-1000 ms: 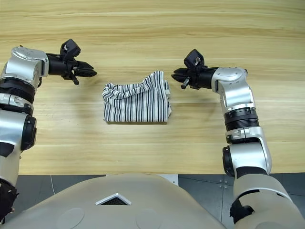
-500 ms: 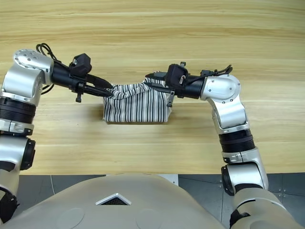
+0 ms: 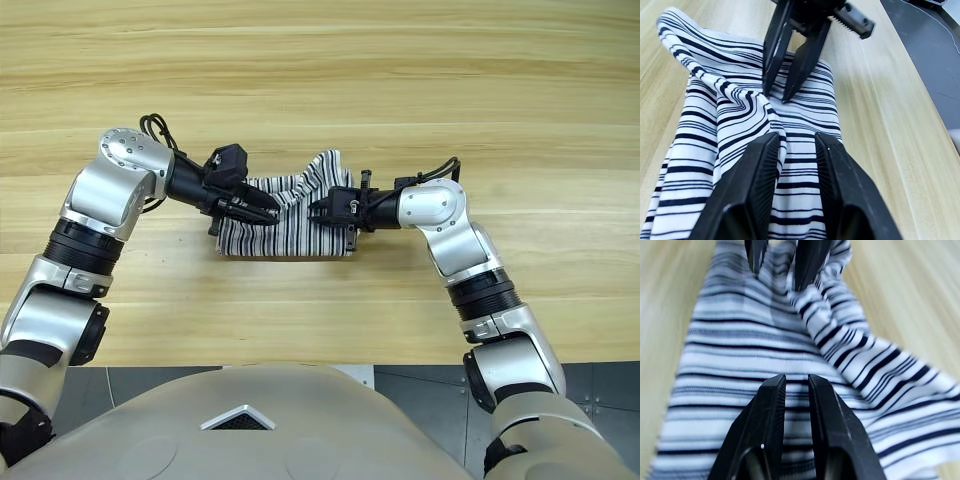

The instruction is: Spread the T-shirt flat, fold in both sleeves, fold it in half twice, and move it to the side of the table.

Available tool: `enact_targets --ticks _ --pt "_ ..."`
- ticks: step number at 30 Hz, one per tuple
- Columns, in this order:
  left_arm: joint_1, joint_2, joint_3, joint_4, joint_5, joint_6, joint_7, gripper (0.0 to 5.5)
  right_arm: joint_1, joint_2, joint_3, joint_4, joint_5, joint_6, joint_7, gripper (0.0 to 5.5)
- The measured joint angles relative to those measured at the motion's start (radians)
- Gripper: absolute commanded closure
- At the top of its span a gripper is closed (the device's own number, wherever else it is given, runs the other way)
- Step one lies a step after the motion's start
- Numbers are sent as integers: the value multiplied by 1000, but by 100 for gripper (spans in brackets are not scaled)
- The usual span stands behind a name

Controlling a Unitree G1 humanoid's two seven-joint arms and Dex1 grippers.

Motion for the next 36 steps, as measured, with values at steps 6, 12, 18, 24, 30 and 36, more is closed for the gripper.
enact_targets --ticks 6,12,18,24,30,36 --pt "-6 -6 9 -48 -38 31 0 416 -20 0 20 36 -31 9 1 468" --pt "-65 2 74 -166 -152 130 -2 416 -31 0 28 55 -32 -6 1 468" --pt "20 6 -58 -179 -120 166 0 416 -35 0 32 63 -32 -16 1 468" --pt "19 -12 -86 -134 -111 193 20 416 -38 0 34 69 -32 -24 1 468" --pt "-45 -76 -102 126 -32 105 83 416 -36 -1 36 58 -33 -18 1 468" --pt "-137 -127 -55 405 6 -12 105 416 -32 -1 38 45 -33 -8 1 468"
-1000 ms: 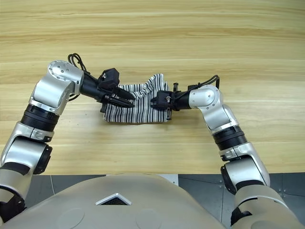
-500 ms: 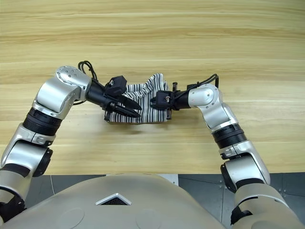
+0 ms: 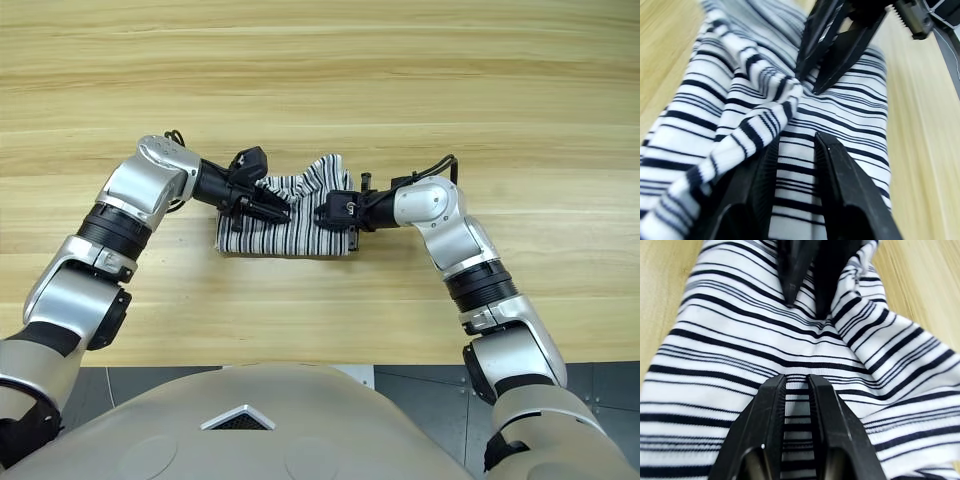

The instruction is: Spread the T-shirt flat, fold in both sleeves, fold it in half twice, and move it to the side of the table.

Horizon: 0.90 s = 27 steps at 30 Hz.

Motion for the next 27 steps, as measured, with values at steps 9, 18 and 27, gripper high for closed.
enact_targets --ticks 9,18,27 --pt "-165 0 168 408 28 -125 70 416 0 -1 8 -17 -1 14 5 468" --pt "-231 2 365 479 -46 -136 5 416 -60 9 14 68 -30 16 -34 468" --pt "-354 74 716 459 -234 -282 464 416 -408 -211 -129 912 -79 -23 -251 468"
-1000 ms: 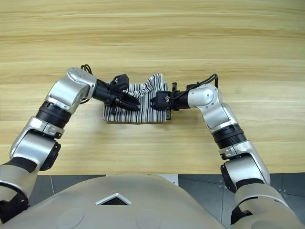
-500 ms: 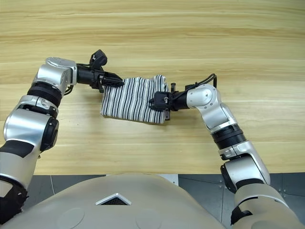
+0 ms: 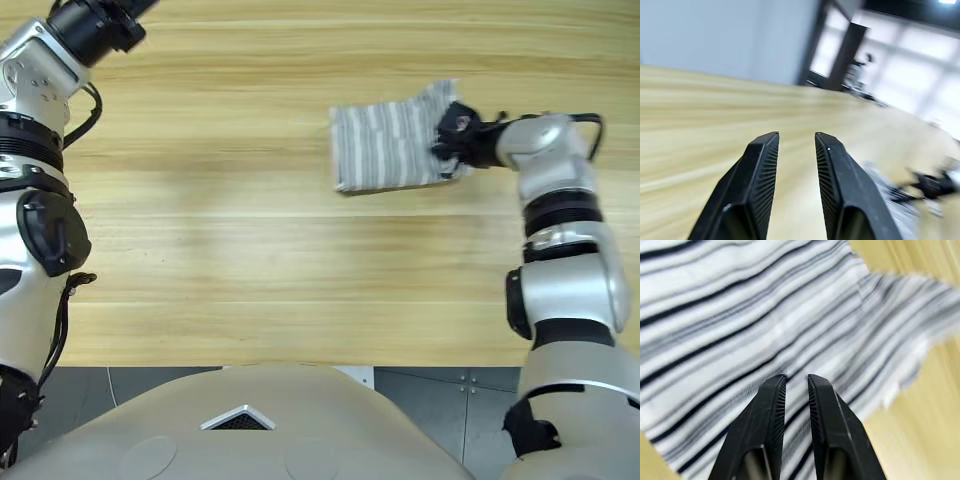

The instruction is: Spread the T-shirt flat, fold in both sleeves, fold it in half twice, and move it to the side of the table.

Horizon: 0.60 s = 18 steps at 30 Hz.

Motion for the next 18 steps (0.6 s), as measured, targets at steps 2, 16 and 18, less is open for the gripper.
enact_targets --ticks 2,16,18 --pt "0 -4 22 29 22 -121 207 416 8 -67 -28 87 -2 9 -59 468" --pt "0 -200 80 156 129 -328 892 416 -189 30 -151 -17 -115 -333 -1084 468" --pt "1 -271 16 131 197 -412 918 416 -162 126 -144 -38 -115 -408 -1105 468"
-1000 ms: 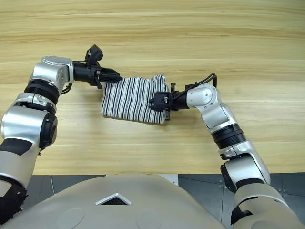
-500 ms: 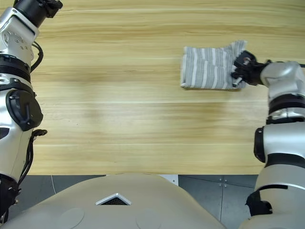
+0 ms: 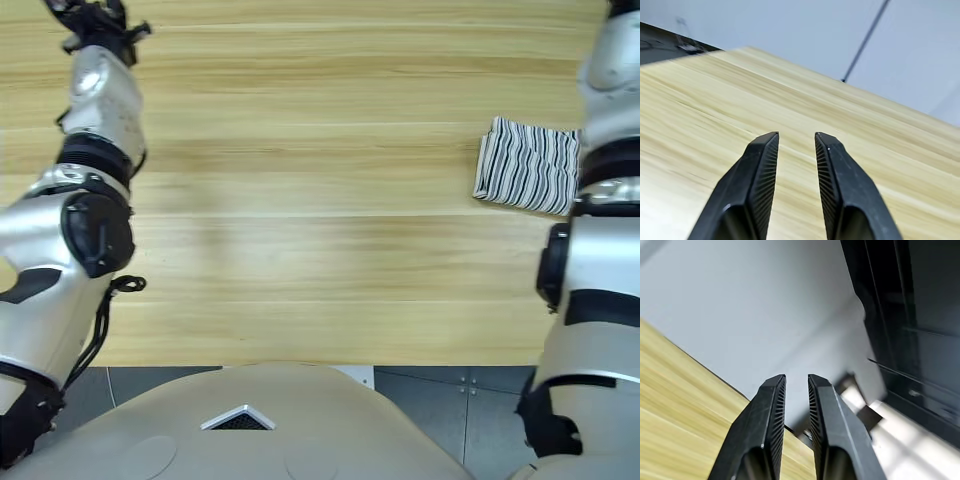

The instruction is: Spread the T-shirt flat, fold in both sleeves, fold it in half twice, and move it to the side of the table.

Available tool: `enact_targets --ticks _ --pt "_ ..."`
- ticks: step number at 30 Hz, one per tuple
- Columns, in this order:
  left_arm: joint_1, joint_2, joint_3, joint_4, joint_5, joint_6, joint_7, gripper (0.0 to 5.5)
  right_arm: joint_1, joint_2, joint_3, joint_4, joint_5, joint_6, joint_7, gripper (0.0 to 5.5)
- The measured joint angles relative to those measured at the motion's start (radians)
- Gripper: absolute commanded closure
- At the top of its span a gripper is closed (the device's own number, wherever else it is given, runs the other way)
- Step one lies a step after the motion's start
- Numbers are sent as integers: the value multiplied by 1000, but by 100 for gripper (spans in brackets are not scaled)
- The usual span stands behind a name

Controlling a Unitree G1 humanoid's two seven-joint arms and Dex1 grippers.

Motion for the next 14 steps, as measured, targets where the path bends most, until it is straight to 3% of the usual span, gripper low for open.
enact_targets --ticks 4,8,11,14 --pt "55 -38 -143 -46 209 -202 238 416 230 32 3 41 -46 -116 -169 468" --pt "208 -56 -251 -85 362 -272 414 416 442 27 -42 39 -53 -242 -349 468" --pt "385 -87 -351 -282 533 -333 565 416 442 19 -58 -20 -69 -344 -409 468" --pt "693 -134 -508 -577 845 -264 878 416 447 23 -73 -25 -70 -402 -410 468"
